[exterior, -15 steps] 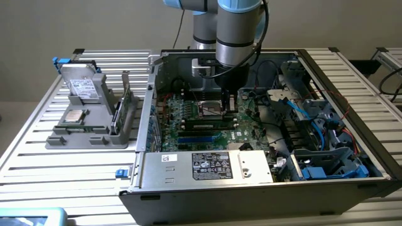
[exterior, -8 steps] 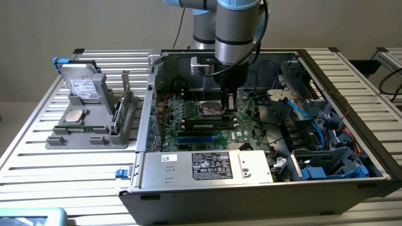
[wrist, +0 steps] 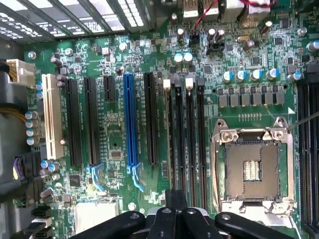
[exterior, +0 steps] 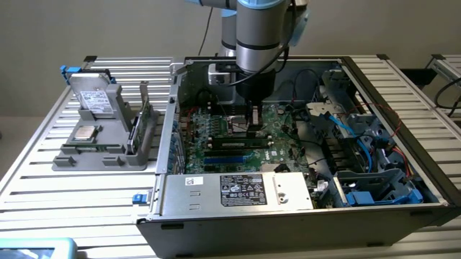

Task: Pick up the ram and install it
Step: 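Press down the ram until it locks into place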

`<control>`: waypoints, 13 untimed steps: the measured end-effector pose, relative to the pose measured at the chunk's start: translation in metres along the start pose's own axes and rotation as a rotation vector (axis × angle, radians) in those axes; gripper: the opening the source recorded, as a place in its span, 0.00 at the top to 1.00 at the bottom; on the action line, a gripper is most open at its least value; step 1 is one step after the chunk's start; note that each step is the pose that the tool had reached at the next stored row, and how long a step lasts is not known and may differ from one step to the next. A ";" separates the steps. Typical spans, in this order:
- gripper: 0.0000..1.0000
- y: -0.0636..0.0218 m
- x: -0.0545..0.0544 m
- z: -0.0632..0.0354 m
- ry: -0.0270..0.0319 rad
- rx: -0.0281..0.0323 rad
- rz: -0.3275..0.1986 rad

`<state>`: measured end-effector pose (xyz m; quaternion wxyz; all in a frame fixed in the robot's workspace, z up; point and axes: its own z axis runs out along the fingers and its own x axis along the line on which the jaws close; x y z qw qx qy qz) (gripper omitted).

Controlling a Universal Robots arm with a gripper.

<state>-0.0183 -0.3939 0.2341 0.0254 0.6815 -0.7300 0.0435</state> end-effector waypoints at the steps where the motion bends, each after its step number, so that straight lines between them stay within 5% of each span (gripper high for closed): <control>1: 0.89 0.0035 0.000 -0.0001 0.0001 0.0000 0.000; 6: 0.89 0.0215 0.002 -0.0005 0.0000 -0.0001 0.000; 13: 0.89 0.0280 0.002 -0.0006 0.0000 -0.0005 0.000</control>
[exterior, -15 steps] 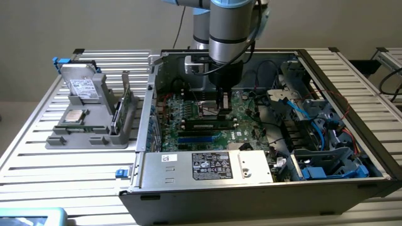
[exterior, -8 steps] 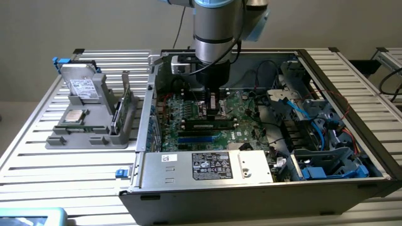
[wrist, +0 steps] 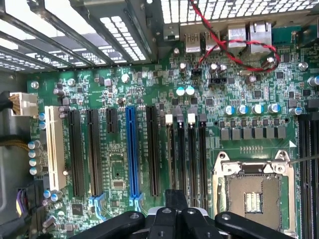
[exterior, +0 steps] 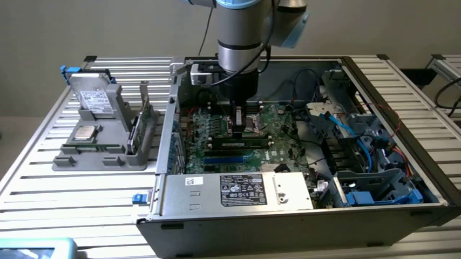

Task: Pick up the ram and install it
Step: 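Press down the ram until it locks into place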

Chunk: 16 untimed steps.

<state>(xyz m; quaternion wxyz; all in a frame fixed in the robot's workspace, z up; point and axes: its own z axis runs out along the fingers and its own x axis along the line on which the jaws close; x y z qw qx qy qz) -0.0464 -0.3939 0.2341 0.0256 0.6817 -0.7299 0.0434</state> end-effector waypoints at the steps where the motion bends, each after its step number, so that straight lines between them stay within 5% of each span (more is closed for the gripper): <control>1: 0.89 0.0009 0.000 0.0000 -0.0001 -0.0001 0.000; 4: 0.89 0.0013 0.000 0.0000 0.0003 -0.0060 -0.001; 8: 0.89 0.0015 0.000 -0.0001 0.0019 -0.0249 -0.003; 16: 0.89 0.0047 -0.001 0.0022 0.0016 -0.0240 -0.003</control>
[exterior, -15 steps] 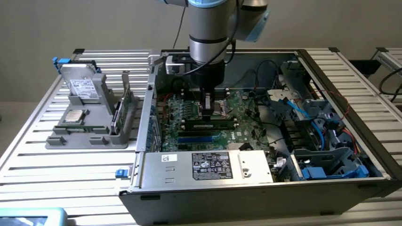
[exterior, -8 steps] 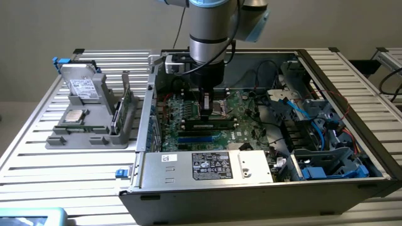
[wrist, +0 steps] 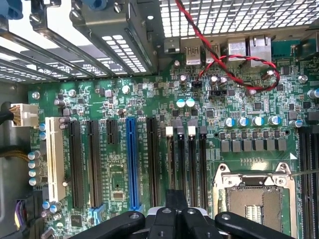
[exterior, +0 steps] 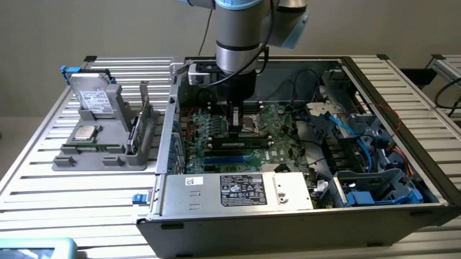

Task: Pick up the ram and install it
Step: 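Press down the ram until it locks into place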

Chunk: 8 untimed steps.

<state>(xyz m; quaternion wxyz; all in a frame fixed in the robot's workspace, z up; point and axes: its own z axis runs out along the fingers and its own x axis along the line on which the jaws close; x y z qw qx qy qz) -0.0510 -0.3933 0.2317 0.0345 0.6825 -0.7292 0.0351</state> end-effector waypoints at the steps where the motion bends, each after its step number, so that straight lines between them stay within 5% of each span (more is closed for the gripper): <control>1: 0.89 0.0005 0.000 0.0005 -0.0002 0.0003 0.000; 8: 0.89 0.0010 -0.002 0.0042 0.0003 0.0009 -0.001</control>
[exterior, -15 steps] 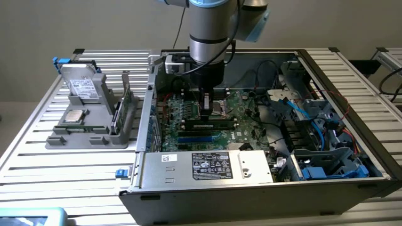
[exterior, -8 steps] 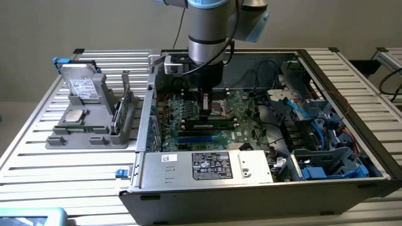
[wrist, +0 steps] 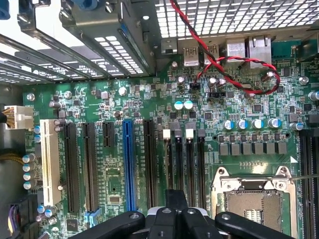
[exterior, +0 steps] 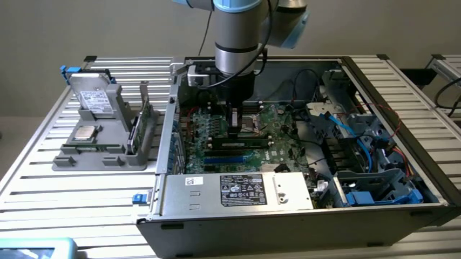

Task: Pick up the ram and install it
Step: 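Press down the ram until it locks into place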

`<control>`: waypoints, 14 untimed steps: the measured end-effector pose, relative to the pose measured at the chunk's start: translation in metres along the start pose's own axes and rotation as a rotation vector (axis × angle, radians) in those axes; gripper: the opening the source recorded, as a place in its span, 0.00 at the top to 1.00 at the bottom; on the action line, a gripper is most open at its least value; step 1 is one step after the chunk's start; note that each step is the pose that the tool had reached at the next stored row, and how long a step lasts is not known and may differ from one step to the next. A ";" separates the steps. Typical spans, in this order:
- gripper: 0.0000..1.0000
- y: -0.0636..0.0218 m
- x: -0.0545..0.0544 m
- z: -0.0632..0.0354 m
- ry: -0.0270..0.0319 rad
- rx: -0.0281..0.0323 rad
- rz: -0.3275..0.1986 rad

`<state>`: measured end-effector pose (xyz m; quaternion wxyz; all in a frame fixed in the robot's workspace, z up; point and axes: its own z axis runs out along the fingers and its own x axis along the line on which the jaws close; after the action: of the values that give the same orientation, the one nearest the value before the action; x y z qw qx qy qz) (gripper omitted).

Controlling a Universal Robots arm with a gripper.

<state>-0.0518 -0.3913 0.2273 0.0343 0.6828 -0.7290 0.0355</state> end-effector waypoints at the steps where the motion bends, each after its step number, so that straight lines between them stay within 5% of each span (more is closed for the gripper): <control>1: 0.89 0.0000 0.000 0.0001 -0.0001 0.0000 0.000; 14: 0.89 -0.0001 0.001 0.0014 -0.0004 0.0014 -0.001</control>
<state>-0.0518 -0.3922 0.2259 0.0337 0.6830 -0.7287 0.0359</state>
